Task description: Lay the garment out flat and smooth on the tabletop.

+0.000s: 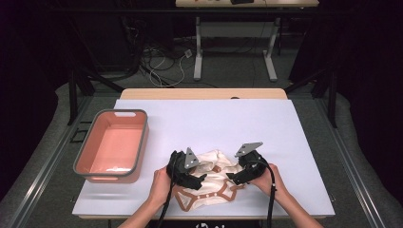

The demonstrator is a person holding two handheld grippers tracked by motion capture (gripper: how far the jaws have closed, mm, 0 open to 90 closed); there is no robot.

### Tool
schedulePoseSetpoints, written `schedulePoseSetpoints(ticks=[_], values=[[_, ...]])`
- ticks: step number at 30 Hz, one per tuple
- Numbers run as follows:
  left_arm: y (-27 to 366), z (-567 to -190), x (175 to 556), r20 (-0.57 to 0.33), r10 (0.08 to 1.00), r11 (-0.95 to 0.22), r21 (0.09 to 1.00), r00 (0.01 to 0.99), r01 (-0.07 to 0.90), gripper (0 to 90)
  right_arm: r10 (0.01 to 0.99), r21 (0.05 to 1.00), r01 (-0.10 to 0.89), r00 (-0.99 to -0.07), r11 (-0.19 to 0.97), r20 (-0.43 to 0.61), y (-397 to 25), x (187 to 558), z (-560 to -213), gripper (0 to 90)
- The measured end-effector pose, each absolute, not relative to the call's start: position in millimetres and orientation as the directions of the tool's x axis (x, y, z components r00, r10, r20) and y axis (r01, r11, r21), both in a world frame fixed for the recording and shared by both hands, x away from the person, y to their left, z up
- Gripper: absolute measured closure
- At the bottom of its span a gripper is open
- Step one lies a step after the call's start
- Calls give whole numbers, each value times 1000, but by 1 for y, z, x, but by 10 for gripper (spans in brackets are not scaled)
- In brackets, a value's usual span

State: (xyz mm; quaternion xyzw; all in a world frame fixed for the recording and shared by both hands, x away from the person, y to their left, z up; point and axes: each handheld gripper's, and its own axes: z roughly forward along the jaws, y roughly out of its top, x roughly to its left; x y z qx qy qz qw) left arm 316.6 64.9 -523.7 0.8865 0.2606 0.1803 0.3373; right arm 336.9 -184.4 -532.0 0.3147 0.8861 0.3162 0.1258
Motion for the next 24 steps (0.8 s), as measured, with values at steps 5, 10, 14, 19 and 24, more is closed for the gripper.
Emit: schedulePoseSetpoints(ticks=[5, 10, 14, 19, 24], values=[[47, -523, 320, 146, 565, -657, 675, 812, 335, 218, 642, 634, 484, -766, 603, -26, -185, 338, -532, 169], [32, -524, 319, 205, 553, -673, 681, 808, 288, 337, 645, 643, 482, -763, 596, -26, -185, 339, -532, 171], [23, -527, 319, 237, 520, -707, 658, 821, 258, 578, 647, 640, 483, -762, 598, -30, -185, 338, -531, 175], [23, -527, 323, 247, 511, -714, 656, 824, 246, 807, 652, 640, 487, -758, 595, -30, -187, 340, -532, 178], [35, -518, 332, 225, 555, -667, 696, 801, 267, 846, 655, 641, 486, -755, 594, -34, -187, 341, -532, 185]])
